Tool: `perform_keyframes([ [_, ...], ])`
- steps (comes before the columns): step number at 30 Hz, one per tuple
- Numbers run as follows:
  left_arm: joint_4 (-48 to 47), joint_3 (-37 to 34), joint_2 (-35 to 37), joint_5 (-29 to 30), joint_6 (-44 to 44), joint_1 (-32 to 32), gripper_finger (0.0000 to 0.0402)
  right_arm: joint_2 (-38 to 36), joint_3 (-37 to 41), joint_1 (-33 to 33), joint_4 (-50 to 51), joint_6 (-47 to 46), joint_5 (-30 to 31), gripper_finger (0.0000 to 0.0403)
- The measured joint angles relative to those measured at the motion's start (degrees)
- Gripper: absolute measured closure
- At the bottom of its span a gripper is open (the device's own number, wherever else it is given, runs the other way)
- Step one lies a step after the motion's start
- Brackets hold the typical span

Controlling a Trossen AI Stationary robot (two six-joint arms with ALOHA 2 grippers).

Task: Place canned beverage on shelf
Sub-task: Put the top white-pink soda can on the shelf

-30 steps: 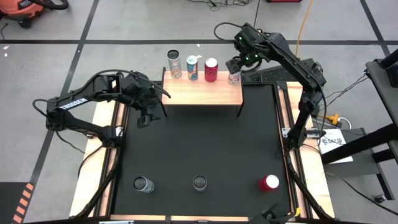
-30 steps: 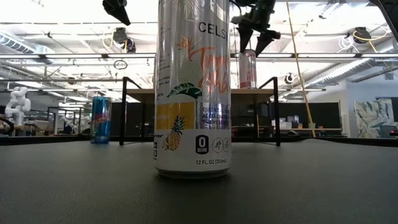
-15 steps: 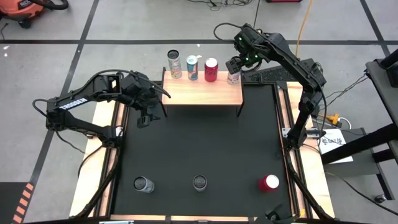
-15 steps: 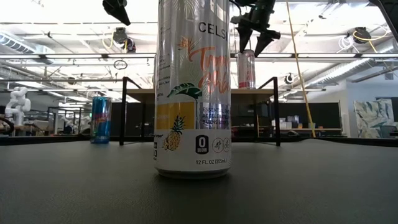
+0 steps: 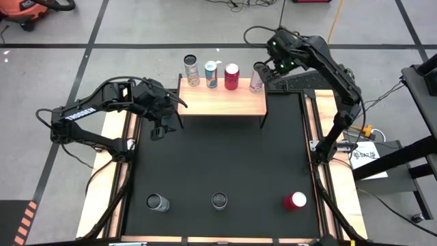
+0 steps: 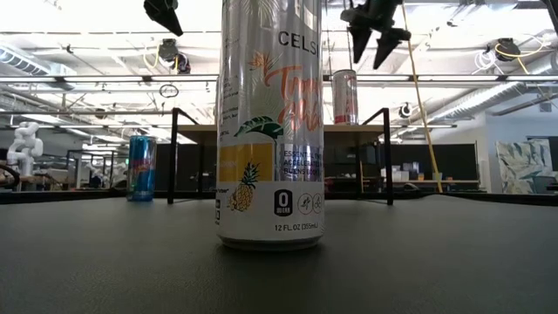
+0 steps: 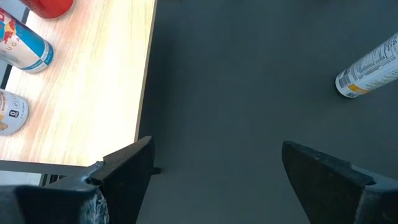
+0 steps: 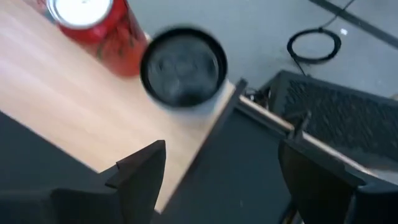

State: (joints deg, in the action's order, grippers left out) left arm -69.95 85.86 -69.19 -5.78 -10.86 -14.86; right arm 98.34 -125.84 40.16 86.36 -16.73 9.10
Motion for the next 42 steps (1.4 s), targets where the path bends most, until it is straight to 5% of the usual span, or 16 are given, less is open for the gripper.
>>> perform_keyframes([
  [7, 0.00, 0.00, 0.00, 0.00, 0.01, -0.01, 0.0052, 0.23, 0.73, -0.15, 3.14, -0.53, -1.13, 0.0149],
  [22, -0.02, 0.00, -0.02, -0.02, 0.01, -0.01, 0.0052, 1.95, 3.56, -0.35, -0.09, 0.04, 0.11, 0.0391],
  [42, -0.02, 0.00, 0.00, -0.02, -0.03, 0.01, 0.0052, 2.21, 3.56, 2.55, -4.26, -1.92, -0.11, 0.0402],
])
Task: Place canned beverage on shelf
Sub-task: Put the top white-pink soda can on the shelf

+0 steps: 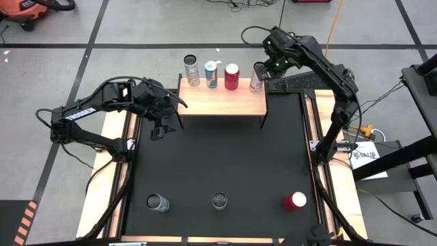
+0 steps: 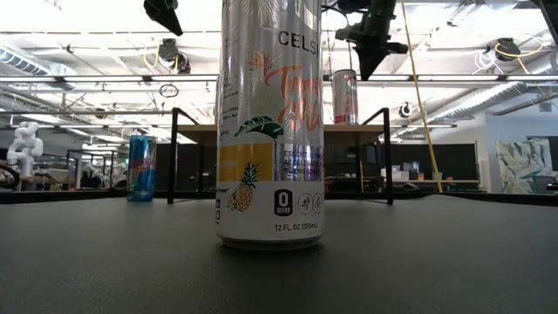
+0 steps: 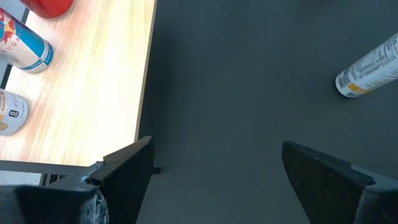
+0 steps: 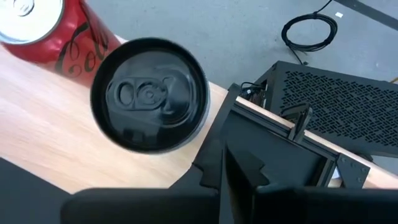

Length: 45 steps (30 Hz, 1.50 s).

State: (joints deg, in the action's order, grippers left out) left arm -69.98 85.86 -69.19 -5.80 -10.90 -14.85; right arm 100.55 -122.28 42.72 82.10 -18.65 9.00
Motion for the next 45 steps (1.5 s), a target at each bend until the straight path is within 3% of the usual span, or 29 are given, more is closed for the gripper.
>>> perform_keyframes([
  [19, 0.00, 0.00, 0.00, 0.00, 0.00, -0.02, 0.0052, 1.92, 0.00, -0.23, 0.00, -0.46, -4.82, 0.0403],
  [35, 0.00, 0.00, 0.00, 0.00, 0.03, 0.00, 0.0052, 1.92, -0.02, -0.46, -1.73, -1.25, -4.78, 0.0403],
  [45, 0.00, 0.00, 0.00, 0.02, 0.02, 0.00, 0.0052, 1.92, -0.02, -2.07, 5.82, -1.63, -4.96, 0.0403],
])
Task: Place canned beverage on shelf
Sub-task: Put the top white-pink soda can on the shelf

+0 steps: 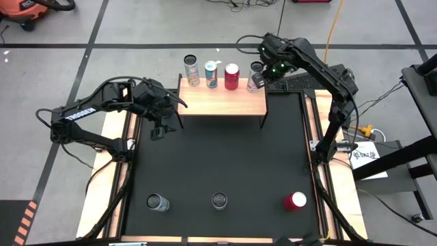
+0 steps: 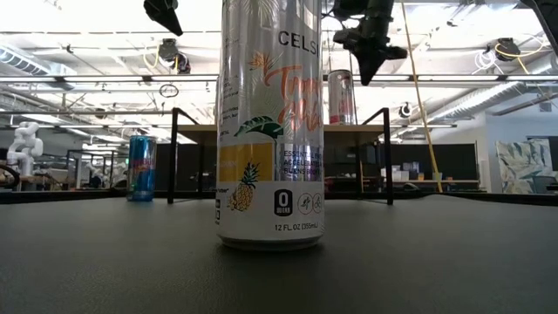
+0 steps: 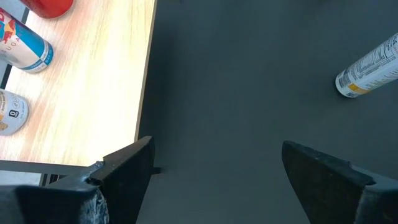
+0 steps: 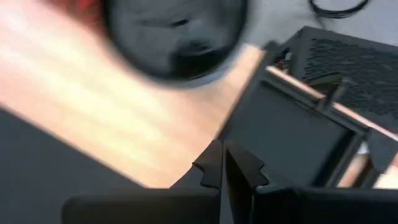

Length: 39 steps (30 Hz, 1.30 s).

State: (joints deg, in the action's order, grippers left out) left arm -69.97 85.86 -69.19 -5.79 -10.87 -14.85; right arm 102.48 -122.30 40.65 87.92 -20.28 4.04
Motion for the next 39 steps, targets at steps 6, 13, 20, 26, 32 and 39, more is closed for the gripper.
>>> perform_keyframes([
  [6, 0.00, 0.00, 0.00, 0.00, 0.02, -0.01, 0.0052, 0.00, 0.00, -1.40, -1.33, 0.67, -2.74, 0.0403],
  [13, 0.00, 0.00, 0.00, 0.00, 0.02, 0.00, 0.0052, 0.00, 0.00, -1.40, -3.75, 0.78, -2.81, 0.0403],
  [20, 0.00, 0.00, 0.00, -0.01, 0.00, 0.00, 0.0052, 0.00, 0.00, -1.40, -5.24, 1.02, -3.15, 0.0403],
  [26, 0.00, 0.00, 0.00, 0.00, 0.00, 0.00, 0.0052, 0.40, -0.07, -1.77, -5.84, 0.10, -4.26, 0.0403],
  [32, 0.00, 0.00, 0.00, 0.00, 0.00, 0.00, 0.0052, 2.42, -0.07, -2.27, -6.75, 0.37, -4.10, 0.0403],
  [39, -0.02, 0.00, 0.00, -0.01, -0.02, 0.00, 0.0052, 4.00, -0.04, -2.30, -7.21, 1.04, -4.03, 0.0403],
])
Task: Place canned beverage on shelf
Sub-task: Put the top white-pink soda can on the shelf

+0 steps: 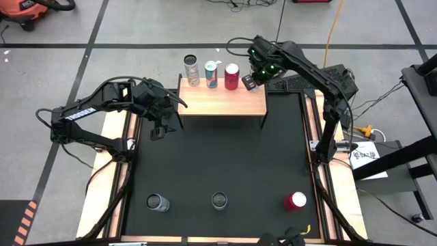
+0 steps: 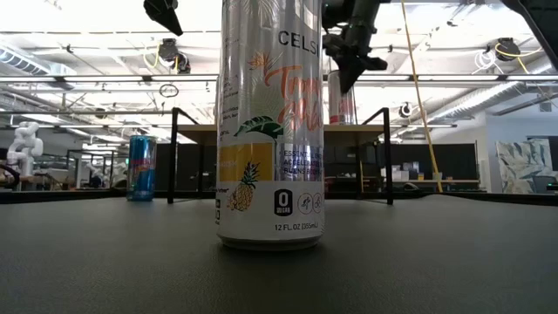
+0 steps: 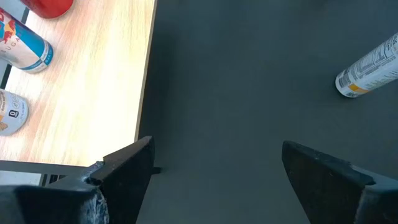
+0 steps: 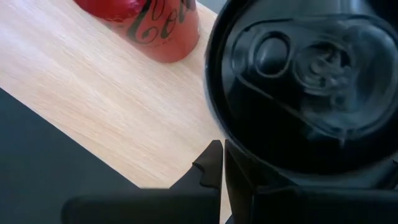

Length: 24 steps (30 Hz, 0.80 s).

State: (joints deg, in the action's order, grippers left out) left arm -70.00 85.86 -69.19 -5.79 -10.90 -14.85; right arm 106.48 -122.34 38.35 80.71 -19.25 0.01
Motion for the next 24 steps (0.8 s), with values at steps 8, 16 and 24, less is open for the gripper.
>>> perform_keyframes([
  [8, 0.00, 0.00, 0.00, -0.01, 0.00, 0.00, 0.0052, 0.35, 0.00, 0.00, -1.83, 0.41, -0.04, 0.0403],
  [16, 0.00, 0.00, 0.00, -0.01, 0.00, -0.02, 0.0052, 0.35, 0.00, 0.00, -2.61, 0.42, -0.08, 0.0403],
  [24, 0.00, 0.00, 0.00, 0.01, 0.04, -0.01, 0.0052, 0.23, 0.00, 0.18, -2.66, 0.59, -0.39, 0.0403],
])
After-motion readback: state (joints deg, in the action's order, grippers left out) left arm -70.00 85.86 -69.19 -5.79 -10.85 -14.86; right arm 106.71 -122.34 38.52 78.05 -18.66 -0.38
